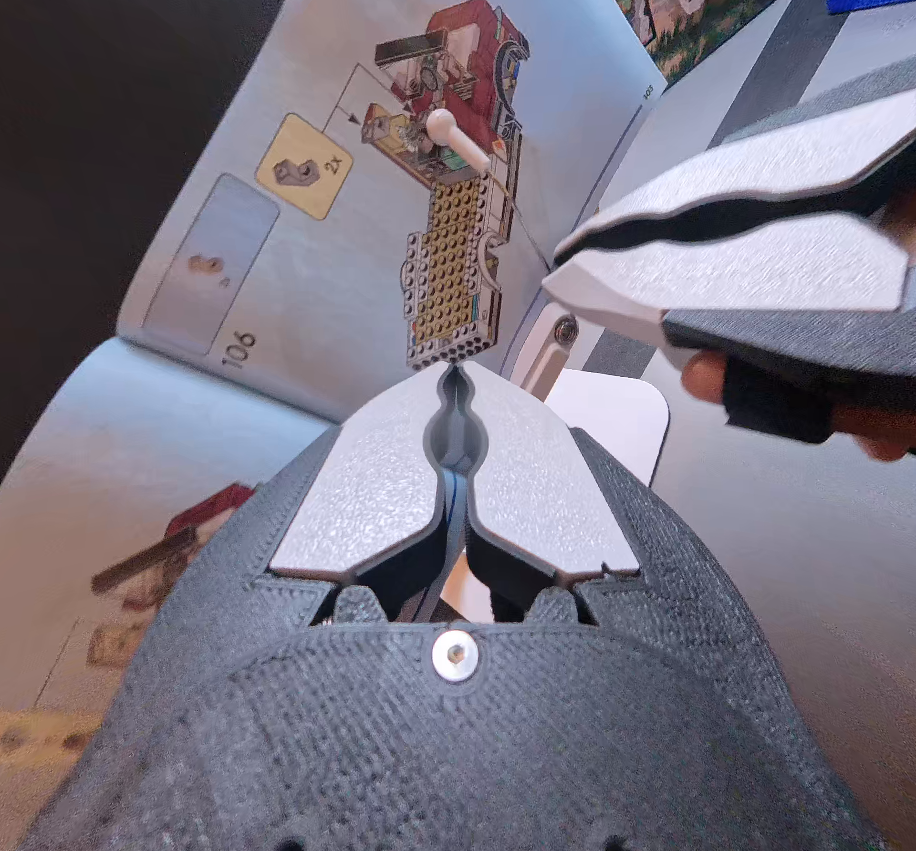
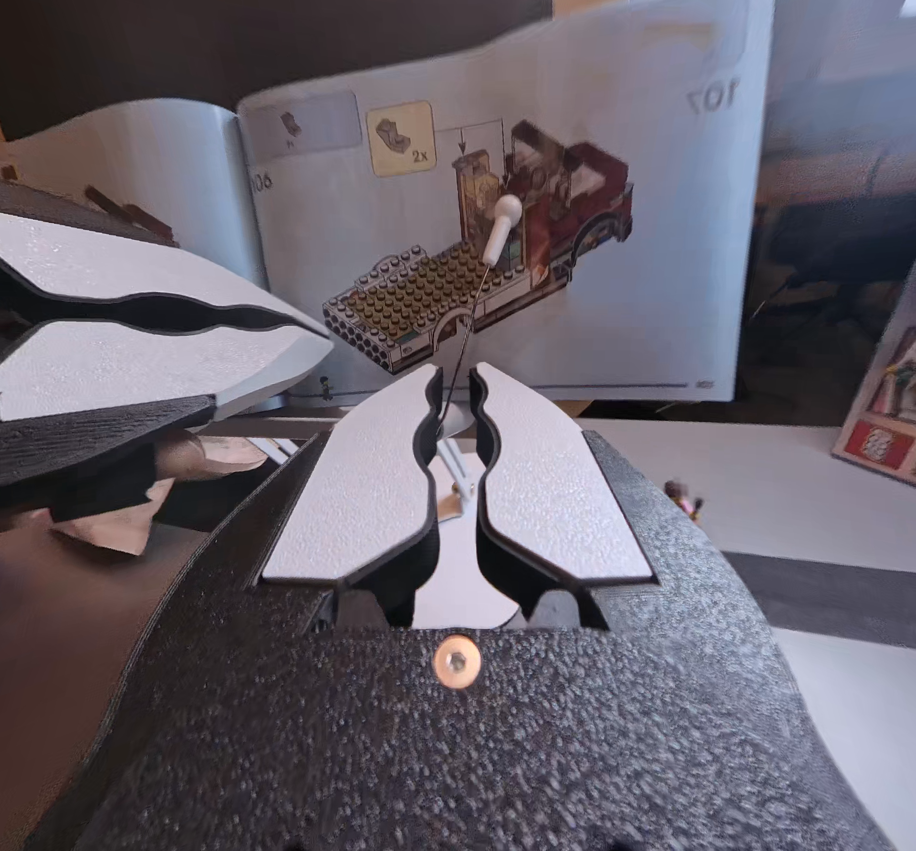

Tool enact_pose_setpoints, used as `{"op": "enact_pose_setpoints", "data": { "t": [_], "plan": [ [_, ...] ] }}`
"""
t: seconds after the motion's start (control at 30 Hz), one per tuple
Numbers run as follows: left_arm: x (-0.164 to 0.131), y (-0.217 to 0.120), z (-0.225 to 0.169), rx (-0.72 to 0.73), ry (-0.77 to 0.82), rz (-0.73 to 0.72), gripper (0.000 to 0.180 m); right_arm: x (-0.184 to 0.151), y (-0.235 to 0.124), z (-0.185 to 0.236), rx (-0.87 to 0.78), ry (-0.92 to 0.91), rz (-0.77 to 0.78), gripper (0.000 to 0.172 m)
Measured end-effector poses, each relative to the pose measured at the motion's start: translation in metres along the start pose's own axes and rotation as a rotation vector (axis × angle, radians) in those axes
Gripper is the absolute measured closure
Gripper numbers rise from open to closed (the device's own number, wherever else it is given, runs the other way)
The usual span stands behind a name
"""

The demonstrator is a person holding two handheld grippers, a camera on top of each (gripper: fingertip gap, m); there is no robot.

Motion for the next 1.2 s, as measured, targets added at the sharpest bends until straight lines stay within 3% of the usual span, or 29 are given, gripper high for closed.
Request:
{"op": "enact_pose_setpoints", "data": {
  "t": [0.13, 0.33, 0.47, 0.6, 0.67, 0.77, 0.97, 1.0, 1.13, 1.2],
  "plan": [
    [-0.023, -0.028, 0.014, 0.048, -0.027, -0.025, 0.180, 0.032, -0.027, 0.013, 0.019, -0.201, -0.149, 0.160],
    [-0.056, -0.051, 0.035, 0.072, -0.175, -0.092, 0.180, 0.017, -0.023, 0.078, 0.242, -0.421, 0.040, 0.157],
    [-0.081, -0.056, 0.048, 0.094, -0.253, -0.128, 0.180, 0.000, 0.000, 0.096, 0.201, -0.652, 0.105, 0.160],
    [-0.101, -0.076, 0.063, 0.176, -0.306, -0.188, 0.180, -0.004, 0.014, 0.105, 0.159, -0.765, 0.110, 0.165],
    [-0.111, -0.089, 0.060, 0.134, -0.433, -0.300, 0.180, -0.004, 0.015, 0.106, 0.131, -0.792, 0.123, 0.165],
    [-0.120, -0.103, 0.041, -0.046, -0.762, -0.572, 0.180, -0.004, 0.012, 0.107, 0.093, -0.844, 0.108, 0.165],
    [-0.138, -0.075, -0.021, -0.433, -1.271, -0.885, 0.180, -0.003, 0.012, 0.113, 0.068, -0.956, 0.047, 0.165],
    [-0.142, -0.070, -0.019, -0.453, -1.360, -0.958, 0.180, -0.003, 0.012, 0.113, 0.068, -0.961, 0.047, 0.165],
    [-0.172, -0.066, 0.011, -0.307, -1.612, -1.240, 0.129, -0.003, 0.012, 0.113, 0.070, -0.949, 0.066, 0.165],
    [-0.182, -0.070, 0.017, -0.271, -1.687, -1.368, 0.119, -0.003, 0.012, 0.113, 0.073, -0.945, 0.072, 0.165]
  ]
}}
Point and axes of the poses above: each gripper's, where its closed fingertips meet, y out along the fingers, x out of its top, z = x × y across the jaws, the point moved 1 cm from there along -y, back along the fingers, and after that the axes turned 15 degrees about -x, right-handed, at the moved point
